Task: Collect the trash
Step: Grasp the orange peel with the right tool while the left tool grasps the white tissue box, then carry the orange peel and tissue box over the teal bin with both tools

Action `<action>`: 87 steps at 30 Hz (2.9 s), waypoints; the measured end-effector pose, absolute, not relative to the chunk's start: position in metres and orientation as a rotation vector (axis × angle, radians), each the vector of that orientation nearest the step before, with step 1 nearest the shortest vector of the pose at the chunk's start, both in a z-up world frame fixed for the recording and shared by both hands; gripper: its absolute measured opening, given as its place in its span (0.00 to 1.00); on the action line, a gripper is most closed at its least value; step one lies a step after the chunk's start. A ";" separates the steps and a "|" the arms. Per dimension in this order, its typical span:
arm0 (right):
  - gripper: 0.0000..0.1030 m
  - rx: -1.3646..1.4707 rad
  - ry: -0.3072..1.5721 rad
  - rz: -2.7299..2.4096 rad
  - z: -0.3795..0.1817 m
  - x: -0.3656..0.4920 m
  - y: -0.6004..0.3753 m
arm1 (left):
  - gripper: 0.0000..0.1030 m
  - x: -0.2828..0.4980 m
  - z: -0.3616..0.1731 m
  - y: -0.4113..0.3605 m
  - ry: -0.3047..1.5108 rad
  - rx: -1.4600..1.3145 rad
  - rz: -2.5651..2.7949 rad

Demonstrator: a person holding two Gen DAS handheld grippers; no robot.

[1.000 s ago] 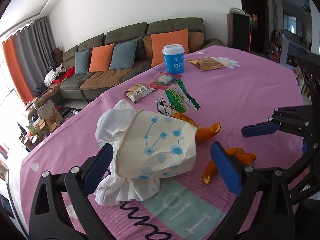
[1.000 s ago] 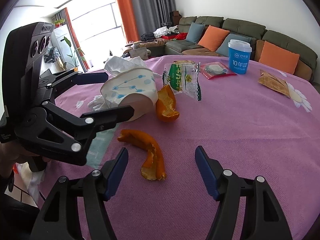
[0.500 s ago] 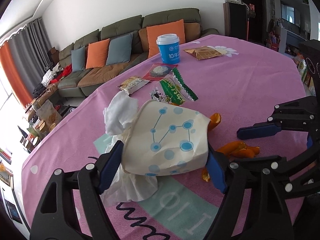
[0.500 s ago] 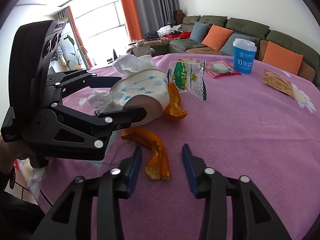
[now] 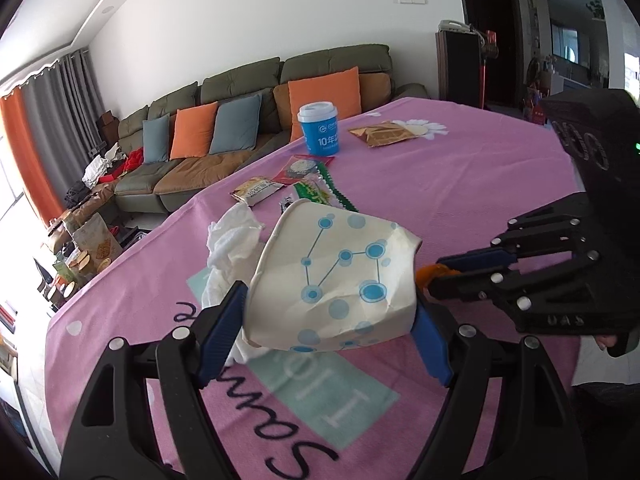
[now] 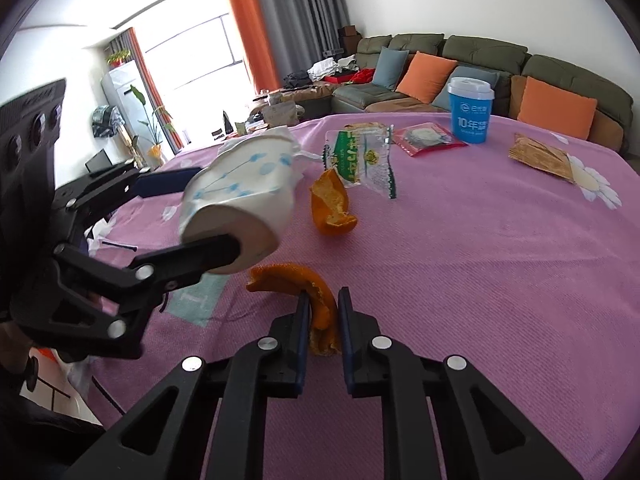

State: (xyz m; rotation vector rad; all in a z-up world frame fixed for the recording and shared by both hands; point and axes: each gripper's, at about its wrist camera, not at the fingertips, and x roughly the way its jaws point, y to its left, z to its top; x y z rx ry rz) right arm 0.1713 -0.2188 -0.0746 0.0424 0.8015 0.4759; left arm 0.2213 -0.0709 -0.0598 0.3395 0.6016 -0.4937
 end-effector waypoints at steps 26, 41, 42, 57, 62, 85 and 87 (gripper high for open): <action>0.11 0.000 0.592 0.677 0.000 0.125 -0.154 | 0.74 0.048 0.022 0.079 0.381 -0.053 -0.075; 0.11 -0.135 0.510 0.975 0.038 0.107 -0.016 | 0.74 -0.072 0.048 0.214 0.301 -0.132 0.302; 0.11 -0.144 0.511 0.993 0.039 0.106 -0.006 | 0.74 -0.078 0.048 0.221 0.302 -0.134 0.320; 0.11 -0.300 0.585 1.176 0.026 0.101 0.121 | 0.74 -0.130 0.018 0.293 0.379 -0.198 0.463; 0.11 -0.357 0.635 1.197 0.008 0.103 0.155 | 0.74 -0.134 -0.011 0.315 0.447 -0.239 0.489; 0.12 -0.517 0.916 1.245 -0.060 0.122 0.238 | 0.74 -0.031 -0.118 0.359 0.693 -0.298 0.470; 0.12 -0.527 0.926 1.246 -0.063 0.122 0.240 | 0.74 -0.026 -0.122 0.363 0.708 -0.298 0.461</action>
